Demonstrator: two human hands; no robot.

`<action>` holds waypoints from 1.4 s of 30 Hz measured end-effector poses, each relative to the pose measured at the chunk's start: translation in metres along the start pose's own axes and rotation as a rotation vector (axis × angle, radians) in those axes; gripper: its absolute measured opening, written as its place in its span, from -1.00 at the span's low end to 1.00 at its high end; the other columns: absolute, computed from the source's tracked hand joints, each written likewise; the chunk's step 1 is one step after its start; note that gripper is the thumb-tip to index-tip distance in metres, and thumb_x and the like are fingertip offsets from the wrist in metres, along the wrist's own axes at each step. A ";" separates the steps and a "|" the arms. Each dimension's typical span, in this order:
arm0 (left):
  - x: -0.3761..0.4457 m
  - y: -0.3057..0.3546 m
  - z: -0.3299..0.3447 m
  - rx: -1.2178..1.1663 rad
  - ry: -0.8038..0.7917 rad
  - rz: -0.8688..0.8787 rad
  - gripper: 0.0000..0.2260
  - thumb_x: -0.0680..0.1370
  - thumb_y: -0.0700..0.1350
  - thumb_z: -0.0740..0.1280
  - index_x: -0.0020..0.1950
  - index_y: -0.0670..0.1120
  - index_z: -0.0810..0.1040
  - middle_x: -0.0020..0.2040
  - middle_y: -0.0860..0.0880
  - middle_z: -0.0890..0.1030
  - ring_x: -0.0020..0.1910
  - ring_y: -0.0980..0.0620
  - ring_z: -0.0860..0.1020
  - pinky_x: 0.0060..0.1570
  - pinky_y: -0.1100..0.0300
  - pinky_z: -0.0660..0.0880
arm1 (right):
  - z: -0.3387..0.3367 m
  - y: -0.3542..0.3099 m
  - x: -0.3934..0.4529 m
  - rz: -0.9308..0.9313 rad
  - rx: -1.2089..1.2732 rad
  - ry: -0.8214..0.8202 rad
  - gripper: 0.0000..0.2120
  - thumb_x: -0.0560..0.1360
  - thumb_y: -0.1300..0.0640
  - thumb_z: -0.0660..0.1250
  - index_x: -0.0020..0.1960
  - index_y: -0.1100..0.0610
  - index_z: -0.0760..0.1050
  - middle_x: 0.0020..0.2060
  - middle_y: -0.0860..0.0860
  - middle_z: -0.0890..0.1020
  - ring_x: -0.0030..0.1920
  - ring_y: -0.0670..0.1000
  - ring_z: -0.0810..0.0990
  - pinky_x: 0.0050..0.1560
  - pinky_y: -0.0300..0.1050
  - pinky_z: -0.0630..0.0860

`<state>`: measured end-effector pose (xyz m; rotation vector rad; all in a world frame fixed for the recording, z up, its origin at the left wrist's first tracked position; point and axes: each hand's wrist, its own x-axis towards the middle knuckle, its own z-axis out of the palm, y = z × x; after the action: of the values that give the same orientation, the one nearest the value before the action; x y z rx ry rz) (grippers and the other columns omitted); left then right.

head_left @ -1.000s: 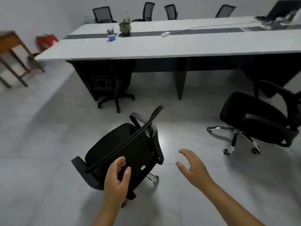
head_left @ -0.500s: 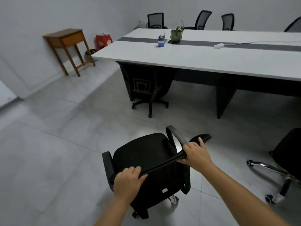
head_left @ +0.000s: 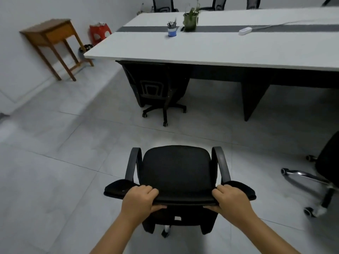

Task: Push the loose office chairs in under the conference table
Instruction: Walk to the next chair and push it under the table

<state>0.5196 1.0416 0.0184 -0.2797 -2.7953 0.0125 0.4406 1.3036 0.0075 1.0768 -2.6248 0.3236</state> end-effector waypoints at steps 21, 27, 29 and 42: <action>0.264 0.048 0.086 0.012 -0.026 0.122 -0.53 0.40 0.32 0.09 -0.44 -0.01 0.51 -0.52 0.10 0.49 -0.55 0.12 0.45 -0.50 0.34 0.28 | 0.004 0.243 0.064 0.090 -0.139 0.169 -0.36 0.53 -0.21 -0.14 -0.52 0.06 0.42 -0.58 -0.05 0.43 -0.56 -0.02 0.41 -0.56 -0.24 0.27; 0.327 0.048 0.119 -0.032 0.122 0.024 -0.38 0.49 0.32 -0.02 -0.51 -0.10 0.43 -0.59 0.01 0.43 -0.60 0.02 0.41 -0.34 0.21 0.19 | 0.000 0.322 0.084 0.087 -0.185 0.106 -0.57 0.38 -0.19 0.12 -0.48 0.08 0.45 -0.56 -0.04 0.47 -0.55 -0.02 0.43 -0.58 -0.26 0.32; 0.391 0.063 0.149 -0.078 0.147 0.066 -0.38 0.51 0.29 -0.02 -0.51 -0.12 0.44 -0.59 -0.01 0.43 -0.60 0.01 0.41 -0.35 0.21 0.19 | 0.004 0.384 0.102 0.115 -0.225 0.095 -0.61 0.32 -0.19 0.14 -0.47 0.07 0.45 -0.55 -0.05 0.47 -0.55 -0.04 0.43 -0.57 -0.25 0.31; 0.547 0.077 0.204 -0.090 0.116 -0.012 -0.35 0.54 0.27 -0.12 -0.51 -0.11 0.42 -0.60 -0.01 0.39 -0.62 0.00 0.39 -0.53 0.23 0.28 | 0.022 0.552 0.211 0.089 -0.287 0.018 -0.55 0.34 -0.28 0.11 -0.46 0.05 0.42 -0.53 -0.06 0.44 -0.53 -0.05 0.41 -0.52 -0.24 0.21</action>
<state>-0.0391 1.2282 -0.0003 -0.2757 -2.6857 -0.1292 -0.0990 1.5441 0.0050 0.8605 -2.6057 -0.0262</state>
